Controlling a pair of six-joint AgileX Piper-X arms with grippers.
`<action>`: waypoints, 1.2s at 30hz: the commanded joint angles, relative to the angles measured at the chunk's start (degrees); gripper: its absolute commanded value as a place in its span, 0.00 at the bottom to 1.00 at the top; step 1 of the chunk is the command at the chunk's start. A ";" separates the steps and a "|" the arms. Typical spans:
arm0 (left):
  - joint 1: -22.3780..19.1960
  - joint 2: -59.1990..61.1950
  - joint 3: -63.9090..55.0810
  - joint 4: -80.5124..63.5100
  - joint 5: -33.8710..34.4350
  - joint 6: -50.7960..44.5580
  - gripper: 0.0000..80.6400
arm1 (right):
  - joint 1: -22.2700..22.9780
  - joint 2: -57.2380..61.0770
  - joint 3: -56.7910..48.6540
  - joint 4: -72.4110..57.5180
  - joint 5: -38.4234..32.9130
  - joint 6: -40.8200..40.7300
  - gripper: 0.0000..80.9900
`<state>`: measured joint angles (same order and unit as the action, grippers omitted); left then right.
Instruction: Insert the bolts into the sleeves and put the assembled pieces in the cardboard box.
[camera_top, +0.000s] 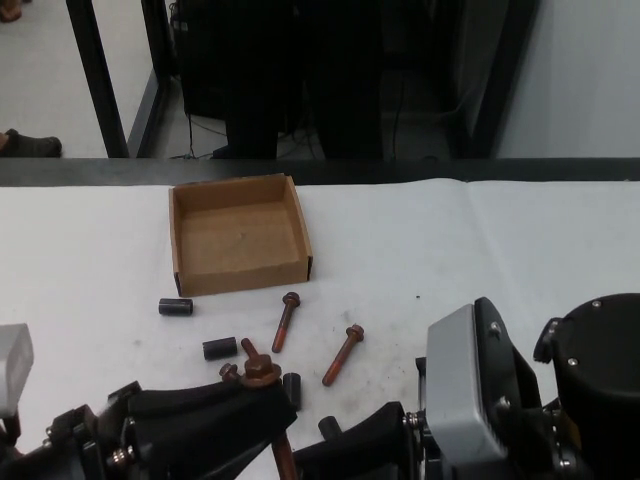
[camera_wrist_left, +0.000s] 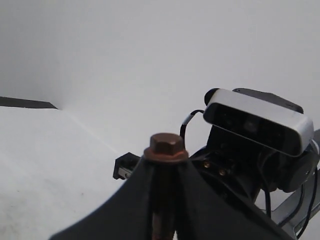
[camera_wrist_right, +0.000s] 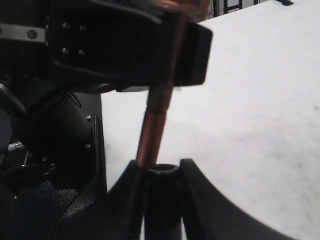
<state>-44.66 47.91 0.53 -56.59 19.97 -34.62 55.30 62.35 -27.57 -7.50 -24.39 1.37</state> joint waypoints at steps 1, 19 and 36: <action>-0.28 0.10 -0.53 -1.90 2.06 3.85 0.01 | 0.16 -0.07 -1.33 -0.44 -0.38 -0.48 0.00; -0.28 0.10 -0.53 -1.54 -7.03 4.03 0.01 | 0.16 -0.07 -1.74 -5.59 -0.38 5.16 0.00; -7.08 0.10 -0.53 -2.85 -17.45 -6.31 0.01 | 0.16 -0.07 -1.74 -13.46 1.00 8.40 0.00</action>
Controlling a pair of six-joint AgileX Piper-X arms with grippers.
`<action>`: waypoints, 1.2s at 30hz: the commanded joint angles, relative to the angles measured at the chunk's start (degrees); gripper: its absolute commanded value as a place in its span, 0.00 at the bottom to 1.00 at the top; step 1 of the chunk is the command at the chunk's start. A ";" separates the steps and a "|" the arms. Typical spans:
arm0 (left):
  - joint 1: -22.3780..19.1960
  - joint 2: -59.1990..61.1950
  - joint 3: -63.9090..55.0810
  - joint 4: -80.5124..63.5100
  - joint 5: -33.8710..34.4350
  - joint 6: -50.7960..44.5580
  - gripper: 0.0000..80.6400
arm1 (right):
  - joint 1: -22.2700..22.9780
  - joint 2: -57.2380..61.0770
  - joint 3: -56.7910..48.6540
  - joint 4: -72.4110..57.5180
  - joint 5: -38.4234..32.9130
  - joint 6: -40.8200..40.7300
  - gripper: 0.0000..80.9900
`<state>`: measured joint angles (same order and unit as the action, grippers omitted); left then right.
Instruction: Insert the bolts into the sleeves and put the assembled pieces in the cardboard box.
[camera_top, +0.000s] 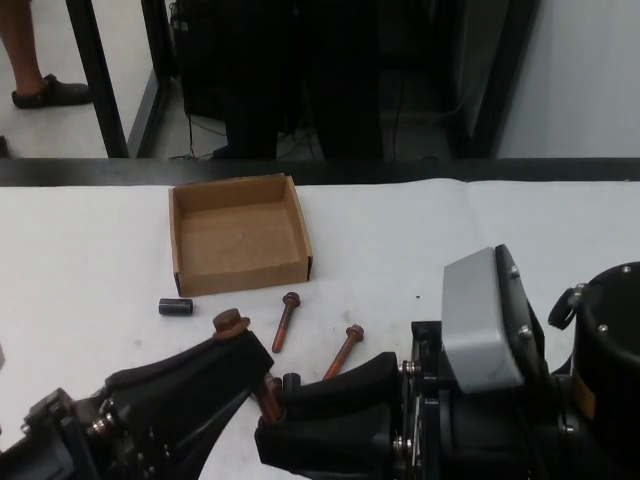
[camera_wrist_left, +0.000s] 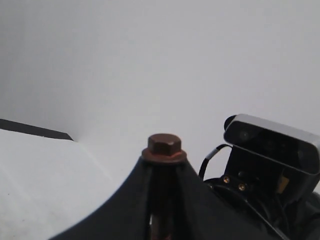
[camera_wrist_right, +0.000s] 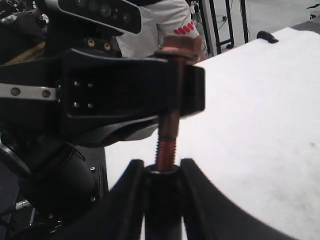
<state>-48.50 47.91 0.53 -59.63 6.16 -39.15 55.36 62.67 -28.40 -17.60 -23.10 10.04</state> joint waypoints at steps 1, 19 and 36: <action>-3.86 0.10 -0.53 0.20 -4.03 -2.07 0.01 | 0.10 -0.39 -0.91 -3.87 0.29 0.50 0.00; -7.04 0.10 -0.53 -1.72 2.46 6.99 0.01 | -0.04 -0.39 -0.91 -7.37 1.36 1.62 0.00; -6.71 0.10 -0.53 7.71 1.97 14.29 0.77 | -0.04 -0.39 -0.91 -7.21 1.36 1.63 0.00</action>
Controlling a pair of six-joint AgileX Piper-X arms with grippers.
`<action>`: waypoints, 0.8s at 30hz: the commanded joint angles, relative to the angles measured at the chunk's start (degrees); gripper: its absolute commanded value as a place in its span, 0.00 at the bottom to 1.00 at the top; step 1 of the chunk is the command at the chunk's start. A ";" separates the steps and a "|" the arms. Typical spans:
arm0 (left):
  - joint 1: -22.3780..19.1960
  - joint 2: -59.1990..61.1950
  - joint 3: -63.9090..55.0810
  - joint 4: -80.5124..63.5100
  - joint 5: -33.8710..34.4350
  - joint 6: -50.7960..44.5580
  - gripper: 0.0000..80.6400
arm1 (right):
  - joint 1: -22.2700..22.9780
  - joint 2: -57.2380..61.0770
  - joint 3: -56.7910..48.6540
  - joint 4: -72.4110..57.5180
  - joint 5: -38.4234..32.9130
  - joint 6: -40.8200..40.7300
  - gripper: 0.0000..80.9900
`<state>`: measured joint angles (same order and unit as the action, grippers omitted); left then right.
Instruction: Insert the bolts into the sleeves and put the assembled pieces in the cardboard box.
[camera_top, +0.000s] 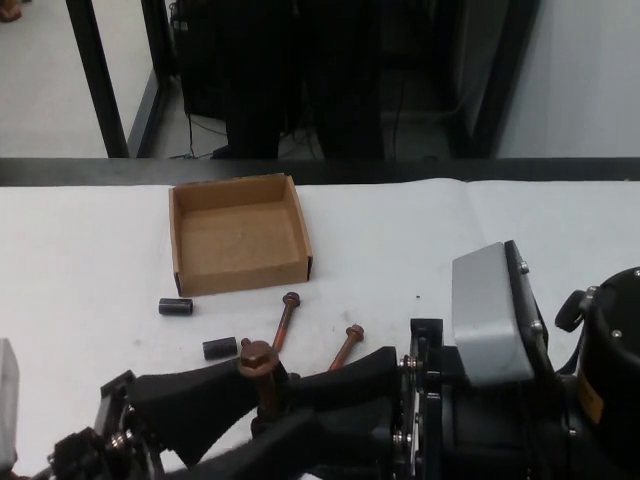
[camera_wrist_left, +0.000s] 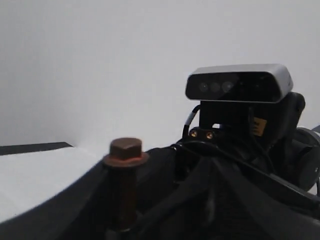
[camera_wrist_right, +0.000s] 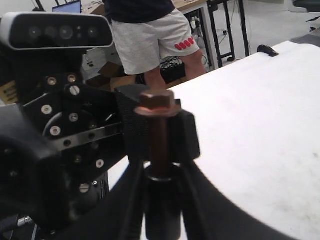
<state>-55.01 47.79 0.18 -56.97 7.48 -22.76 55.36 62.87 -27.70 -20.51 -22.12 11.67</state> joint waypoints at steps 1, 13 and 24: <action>-0.12 0.22 -0.18 6.37 -0.05 -2.53 0.76 | -0.04 -0.59 -1.61 -4.17 0.39 0.00 0.00; 16.04 0.22 -0.18 18.70 1.61 10.14 0.74 | -1.05 -0.59 -2.66 -2.79 0.39 2.46 0.00; 29.08 0.22 -1.73 32.95 22.75 8.22 0.01 | -6.60 3.86 -23.31 36.31 3.87 -6.75 0.00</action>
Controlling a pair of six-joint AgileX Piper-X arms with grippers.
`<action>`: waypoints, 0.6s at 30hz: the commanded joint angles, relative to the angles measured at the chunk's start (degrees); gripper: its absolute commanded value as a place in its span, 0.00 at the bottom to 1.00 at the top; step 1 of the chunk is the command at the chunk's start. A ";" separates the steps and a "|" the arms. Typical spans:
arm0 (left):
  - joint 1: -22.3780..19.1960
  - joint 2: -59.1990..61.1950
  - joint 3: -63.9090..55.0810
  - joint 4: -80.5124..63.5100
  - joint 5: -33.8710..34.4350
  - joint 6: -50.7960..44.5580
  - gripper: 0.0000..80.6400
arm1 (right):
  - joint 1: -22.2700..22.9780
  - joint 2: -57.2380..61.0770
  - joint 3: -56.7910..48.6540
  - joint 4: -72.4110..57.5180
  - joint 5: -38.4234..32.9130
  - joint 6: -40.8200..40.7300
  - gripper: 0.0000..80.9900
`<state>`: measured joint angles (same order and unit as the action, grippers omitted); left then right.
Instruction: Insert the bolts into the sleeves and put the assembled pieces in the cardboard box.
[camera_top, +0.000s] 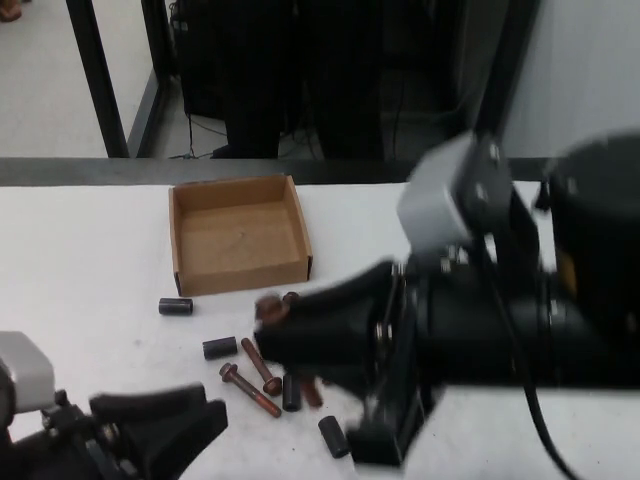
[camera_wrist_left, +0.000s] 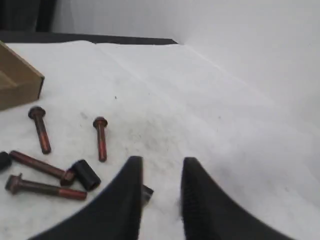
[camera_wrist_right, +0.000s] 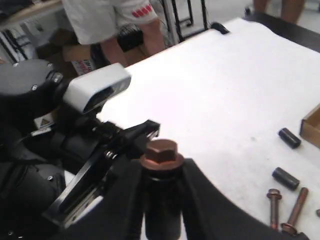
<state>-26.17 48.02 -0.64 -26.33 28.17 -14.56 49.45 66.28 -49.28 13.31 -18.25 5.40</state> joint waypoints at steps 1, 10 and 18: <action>0.26 -0.01 -1.83 4.72 2.27 0.06 0.01 | -1.78 2.05 -3.98 5.11 -0.56 -0.38 0.00; 0.26 -0.01 -15.34 40.80 0.66 7.63 0.01 | -8.96 20.32 -23.21 19.20 -2.29 -3.32 0.00; 0.26 -0.01 -20.36 51.47 -1.55 7.73 0.01 | -13.27 38.97 -44.84 32.04 -2.17 -7.60 0.00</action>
<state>-26.04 48.02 -20.06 23.29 27.19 -7.25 37.62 99.86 -85.39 40.68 -19.65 0.00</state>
